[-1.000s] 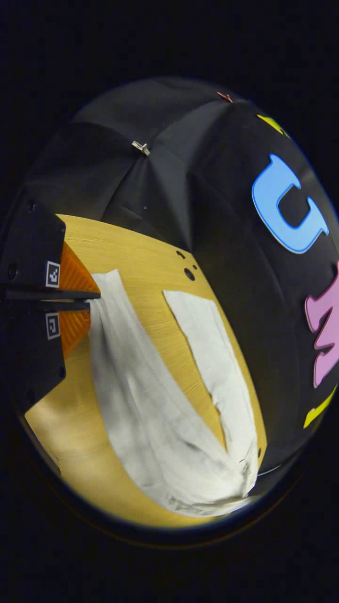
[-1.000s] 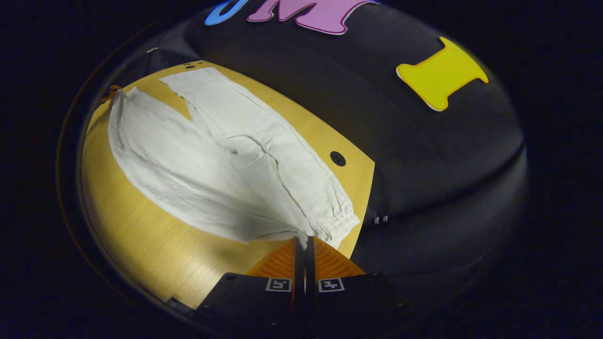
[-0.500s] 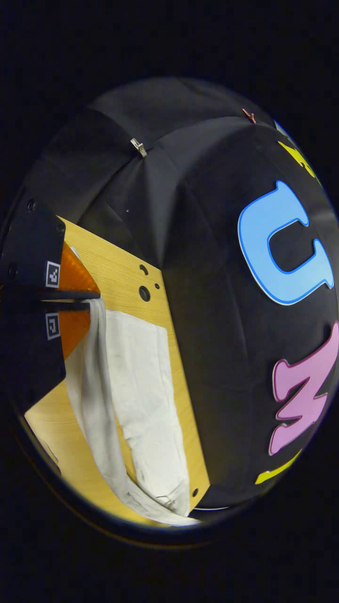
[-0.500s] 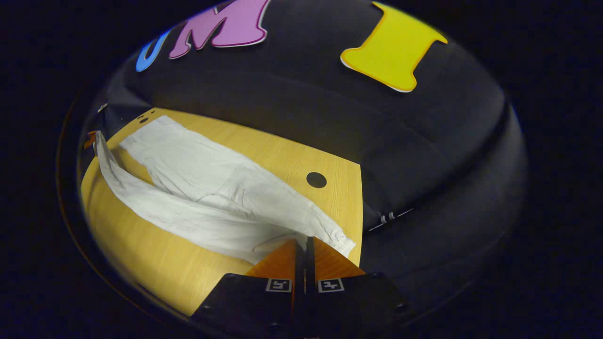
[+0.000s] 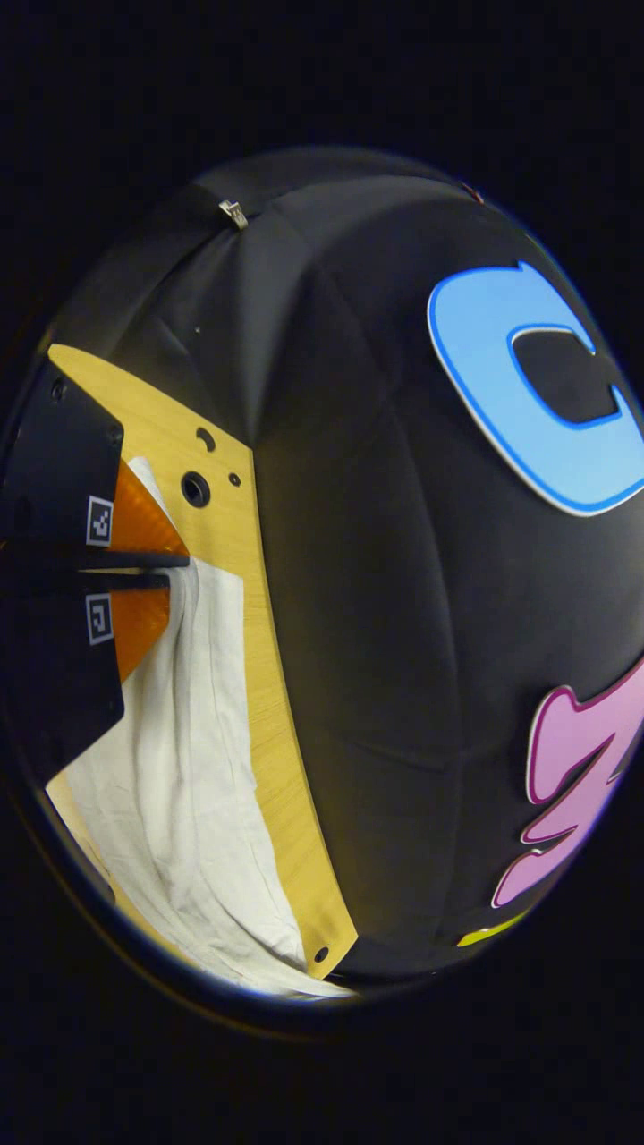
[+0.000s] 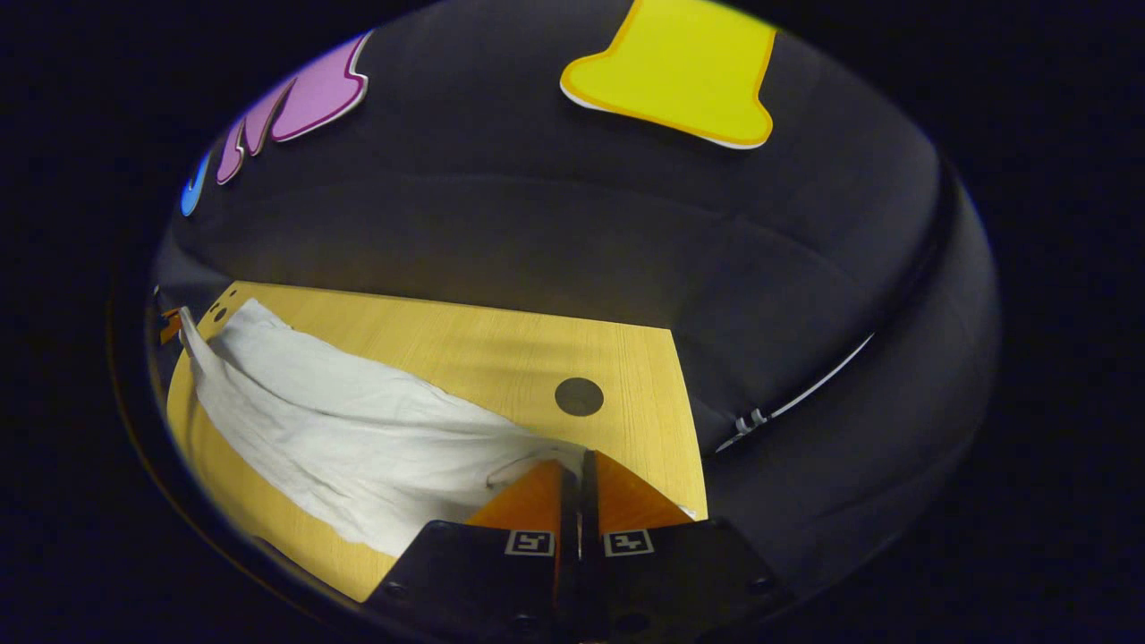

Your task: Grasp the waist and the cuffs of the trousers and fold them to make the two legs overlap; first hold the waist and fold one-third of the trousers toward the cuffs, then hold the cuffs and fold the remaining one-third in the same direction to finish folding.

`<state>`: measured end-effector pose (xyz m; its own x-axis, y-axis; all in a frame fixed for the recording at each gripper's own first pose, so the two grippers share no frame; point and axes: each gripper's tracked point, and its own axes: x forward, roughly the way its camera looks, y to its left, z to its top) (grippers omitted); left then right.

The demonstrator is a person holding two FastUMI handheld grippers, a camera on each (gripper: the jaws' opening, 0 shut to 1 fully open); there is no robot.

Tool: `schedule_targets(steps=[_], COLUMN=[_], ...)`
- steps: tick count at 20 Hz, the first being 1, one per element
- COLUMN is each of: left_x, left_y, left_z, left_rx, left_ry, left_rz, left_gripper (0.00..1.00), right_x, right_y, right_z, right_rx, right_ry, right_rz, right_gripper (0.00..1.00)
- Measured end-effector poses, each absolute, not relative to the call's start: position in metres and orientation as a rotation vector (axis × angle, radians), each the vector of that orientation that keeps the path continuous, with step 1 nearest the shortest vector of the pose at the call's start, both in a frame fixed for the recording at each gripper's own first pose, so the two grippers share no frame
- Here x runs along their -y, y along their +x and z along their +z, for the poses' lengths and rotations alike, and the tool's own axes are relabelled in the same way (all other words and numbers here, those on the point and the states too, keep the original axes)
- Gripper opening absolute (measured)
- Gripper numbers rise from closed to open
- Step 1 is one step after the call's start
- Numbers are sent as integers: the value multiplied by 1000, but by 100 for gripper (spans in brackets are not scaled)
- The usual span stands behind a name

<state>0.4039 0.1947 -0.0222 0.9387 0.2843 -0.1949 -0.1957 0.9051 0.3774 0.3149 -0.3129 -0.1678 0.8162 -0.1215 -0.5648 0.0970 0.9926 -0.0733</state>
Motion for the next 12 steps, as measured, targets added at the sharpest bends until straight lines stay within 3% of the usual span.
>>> schedule_targets(steps=[5,9,12], left_x=[-200,-214,-207], left_y=[451,450,437], left_z=[-33,-53,-52], left_rx=[-244,-310,-291], left_ry=[349,365,266], left_rz=[245,271,243], left_gripper=[5,8,63], right_x=[321,330,331], right_y=[344,340,330], right_z=[-194,-214,-206], right_rx=[-627,-658,-602], right_ry=[27,30,68], right_rz=[-173,-193,-208], right_gripper=[5,26,100])
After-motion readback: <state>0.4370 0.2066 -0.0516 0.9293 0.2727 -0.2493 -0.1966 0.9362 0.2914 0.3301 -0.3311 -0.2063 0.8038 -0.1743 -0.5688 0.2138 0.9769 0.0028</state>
